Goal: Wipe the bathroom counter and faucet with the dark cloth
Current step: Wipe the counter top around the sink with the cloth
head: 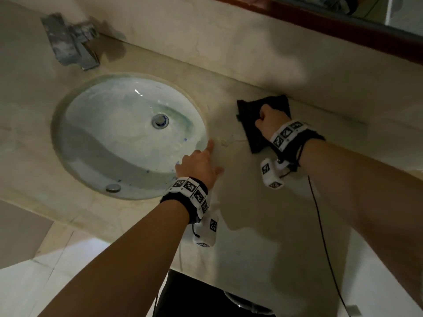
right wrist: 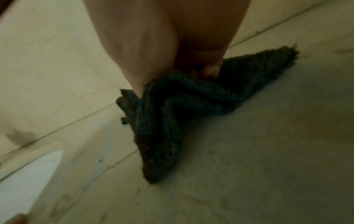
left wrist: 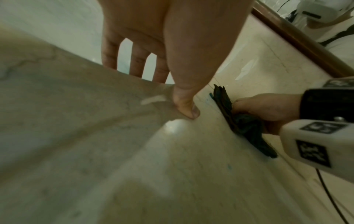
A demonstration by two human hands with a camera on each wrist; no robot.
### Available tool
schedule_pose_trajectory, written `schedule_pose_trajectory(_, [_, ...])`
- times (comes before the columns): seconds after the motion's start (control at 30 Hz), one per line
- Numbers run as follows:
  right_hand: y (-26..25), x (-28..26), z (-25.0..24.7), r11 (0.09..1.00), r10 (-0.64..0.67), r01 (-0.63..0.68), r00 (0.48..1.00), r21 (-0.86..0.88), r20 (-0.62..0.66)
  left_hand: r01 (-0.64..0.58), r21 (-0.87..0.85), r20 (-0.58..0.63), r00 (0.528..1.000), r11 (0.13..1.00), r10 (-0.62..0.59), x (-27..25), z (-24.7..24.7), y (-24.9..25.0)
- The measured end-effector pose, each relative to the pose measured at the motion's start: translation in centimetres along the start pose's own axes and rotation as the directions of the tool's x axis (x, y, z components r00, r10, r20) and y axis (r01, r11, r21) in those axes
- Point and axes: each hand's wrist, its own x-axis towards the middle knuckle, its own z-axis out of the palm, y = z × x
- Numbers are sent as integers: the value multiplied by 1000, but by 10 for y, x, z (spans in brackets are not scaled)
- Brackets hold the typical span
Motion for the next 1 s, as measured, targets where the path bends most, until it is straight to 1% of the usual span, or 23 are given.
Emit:
schedule_pose_trajectory(0.07, [1,-2,-3,1000,0,0,1000,-12,18,0,1,1,1000,1000,0,0,-1,-1])
schedule_pose_trajectory(0.13, [4,-17,2,999,-50,51,998,-10,39,-1,0,-4,1000,1000,1,1,-1,-1])
schedule_pose_trajectory(0.2, [9,-44,10,995,-96,100,989,-28,116,2,-7,6,1000,1000,-2,0,-1,-1])
schedule_pose_trajectory(0.3, [22,-92,27,977,-166,194,953,-92,252,16,-18,14,1000,1000,-16,0,-1,0])
schedule_pose_trajectory(0.37, [31,-120,35,958,-208,256,931,-132,301,27,-18,23,999,999,-26,-1,-2,2])
schedule_pose_trajectory(0.43, [38,-137,40,950,-228,283,919,-135,321,26,-13,32,999,1000,-26,-1,-3,4])
schedule_pose_trajectory(0.57, [42,-142,44,963,-242,264,938,-59,250,13,-12,21,1000,1000,-13,-2,-4,5])
schedule_pose_trajectory(0.67, [43,-133,45,977,-215,214,964,26,154,-2,-7,15,1000,1000,2,-2,-3,2])
schedule_pose_trajectory(0.77, [39,-102,36,987,-136,130,989,99,58,-9,-14,2,1000,1000,9,-1,-2,0])
schedule_pose_trajectory(1.0, [22,-16,2,999,-9,10,1000,54,-16,-10,14,-19,1000,1000,10,1,2,0])
